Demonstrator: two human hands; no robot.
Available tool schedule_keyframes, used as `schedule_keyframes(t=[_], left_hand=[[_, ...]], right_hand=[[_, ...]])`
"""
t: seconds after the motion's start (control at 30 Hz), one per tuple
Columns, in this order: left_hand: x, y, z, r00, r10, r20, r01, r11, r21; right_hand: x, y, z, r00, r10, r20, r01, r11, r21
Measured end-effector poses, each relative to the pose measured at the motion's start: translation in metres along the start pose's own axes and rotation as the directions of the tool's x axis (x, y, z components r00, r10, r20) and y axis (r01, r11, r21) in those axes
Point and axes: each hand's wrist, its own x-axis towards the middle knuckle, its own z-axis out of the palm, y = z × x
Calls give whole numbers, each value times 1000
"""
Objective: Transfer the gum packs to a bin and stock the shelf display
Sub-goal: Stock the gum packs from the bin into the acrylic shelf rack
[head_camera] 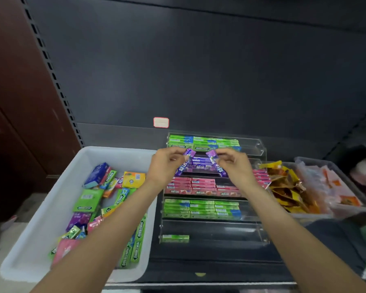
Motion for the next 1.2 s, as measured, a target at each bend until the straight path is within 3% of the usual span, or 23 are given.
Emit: schedule_keyframes(t=[0.5,0.73,0.93,1.2], left_hand=[[24,-1,17,992,-69,-108,76,995,67],[25,-1,16,994,-75,-78,79,995,58],[28,0,17,999,-24,-34,26,999,43],[36,4,24,1000,-8,2,7,997,73]], right_hand=[[52,38,7,998,-29,59,24,996,85],[45,43,7,973,-172,152,196,967,-162],[40,54,5,968,-231,99,251,864,-436],[35,49,6,927,-248,281,372,699,-610]])
